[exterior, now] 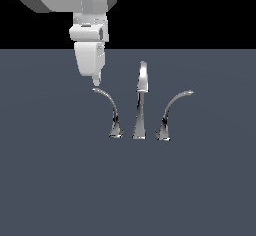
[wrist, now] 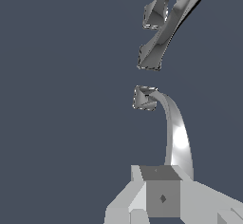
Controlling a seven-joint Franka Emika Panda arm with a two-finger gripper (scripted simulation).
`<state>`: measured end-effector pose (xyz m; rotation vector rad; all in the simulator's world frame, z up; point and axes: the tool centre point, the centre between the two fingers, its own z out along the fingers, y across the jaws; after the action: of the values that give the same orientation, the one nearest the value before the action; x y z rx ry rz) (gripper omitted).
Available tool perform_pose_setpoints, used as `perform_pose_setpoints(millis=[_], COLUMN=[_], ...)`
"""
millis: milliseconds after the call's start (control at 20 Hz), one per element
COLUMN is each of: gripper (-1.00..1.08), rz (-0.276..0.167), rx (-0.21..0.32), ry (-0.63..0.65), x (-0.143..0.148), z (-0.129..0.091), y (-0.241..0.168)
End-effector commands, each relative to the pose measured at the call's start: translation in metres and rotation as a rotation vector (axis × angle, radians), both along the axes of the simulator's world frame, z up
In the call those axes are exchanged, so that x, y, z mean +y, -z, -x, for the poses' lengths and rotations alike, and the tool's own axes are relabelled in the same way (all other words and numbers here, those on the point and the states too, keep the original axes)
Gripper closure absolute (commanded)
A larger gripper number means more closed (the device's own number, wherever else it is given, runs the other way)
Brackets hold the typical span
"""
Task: Turn on the faucet by rotating a designated handle.
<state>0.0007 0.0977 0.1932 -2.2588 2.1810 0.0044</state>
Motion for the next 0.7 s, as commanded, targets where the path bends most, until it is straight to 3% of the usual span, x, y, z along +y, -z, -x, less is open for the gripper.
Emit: perform_pose_setpoints(millis=[0,650], gripper=[1.08,1.08], rz=[0.002,0.004], rx=[-0.001,-0.001], ry=[0.043,0.137], x=[-0.004,-0.016], z=[-0.007,-0.023], y=[0.007,0.022])
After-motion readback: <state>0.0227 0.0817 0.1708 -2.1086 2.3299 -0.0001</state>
